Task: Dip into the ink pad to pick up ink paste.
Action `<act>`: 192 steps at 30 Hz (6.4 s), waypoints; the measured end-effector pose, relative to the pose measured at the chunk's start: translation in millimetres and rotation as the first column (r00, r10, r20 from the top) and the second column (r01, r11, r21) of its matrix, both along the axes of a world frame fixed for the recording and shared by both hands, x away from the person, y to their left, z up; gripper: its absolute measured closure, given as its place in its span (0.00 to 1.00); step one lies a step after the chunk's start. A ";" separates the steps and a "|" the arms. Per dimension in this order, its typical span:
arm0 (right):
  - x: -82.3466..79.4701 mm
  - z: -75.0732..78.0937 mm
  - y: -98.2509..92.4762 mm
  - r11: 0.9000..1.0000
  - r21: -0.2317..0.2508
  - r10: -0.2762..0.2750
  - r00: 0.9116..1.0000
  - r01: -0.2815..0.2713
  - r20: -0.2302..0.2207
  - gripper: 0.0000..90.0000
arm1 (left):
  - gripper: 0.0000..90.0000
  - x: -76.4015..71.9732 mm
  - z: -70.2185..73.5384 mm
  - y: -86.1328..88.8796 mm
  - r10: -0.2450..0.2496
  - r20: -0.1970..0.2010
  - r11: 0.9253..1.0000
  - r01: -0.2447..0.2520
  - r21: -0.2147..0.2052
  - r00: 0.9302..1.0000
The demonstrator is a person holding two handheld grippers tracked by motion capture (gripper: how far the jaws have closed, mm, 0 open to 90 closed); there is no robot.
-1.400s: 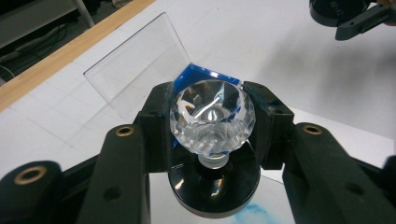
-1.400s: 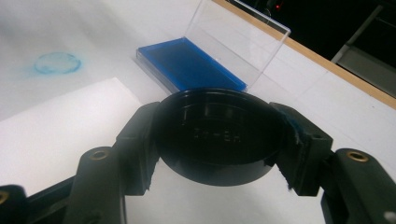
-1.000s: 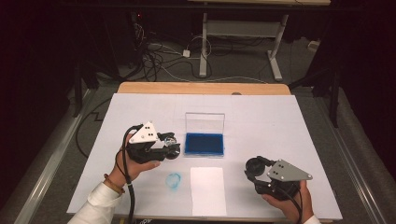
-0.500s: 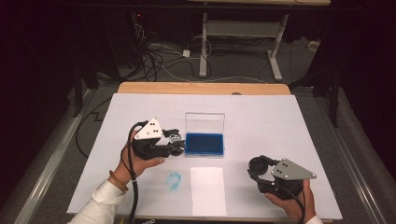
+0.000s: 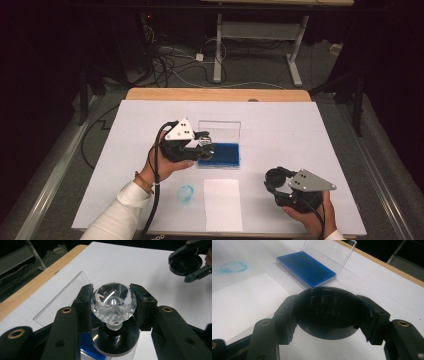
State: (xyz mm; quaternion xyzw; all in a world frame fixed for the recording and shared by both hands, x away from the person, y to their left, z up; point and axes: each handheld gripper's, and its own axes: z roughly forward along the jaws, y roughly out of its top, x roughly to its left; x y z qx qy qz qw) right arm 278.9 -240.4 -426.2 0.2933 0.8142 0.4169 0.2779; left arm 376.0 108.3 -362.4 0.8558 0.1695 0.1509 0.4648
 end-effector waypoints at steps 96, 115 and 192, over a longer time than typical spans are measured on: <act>-4.8 -6.1 13.1 0.997 -0.048 0.060 0.998 -0.061 -0.015 0.42 | 0.61 44.9 -82.3 -17.1 0.079 -0.083 0.993 -0.071 0.090 0.993; -3.8 -7.0 12.6 0.997 -0.042 0.065 0.998 -0.066 -0.023 0.42 | 0.60 50.7 -84.6 -10.3 0.089 -0.127 0.996 -0.085 0.031 0.988; -3.4 1.9 3.4 0.999 -0.010 0.037 0.999 -0.037 0.018 0.42 | 0.60 1.3 -34.0 21.8 0.064 -0.023 0.998 -0.064 0.024 0.998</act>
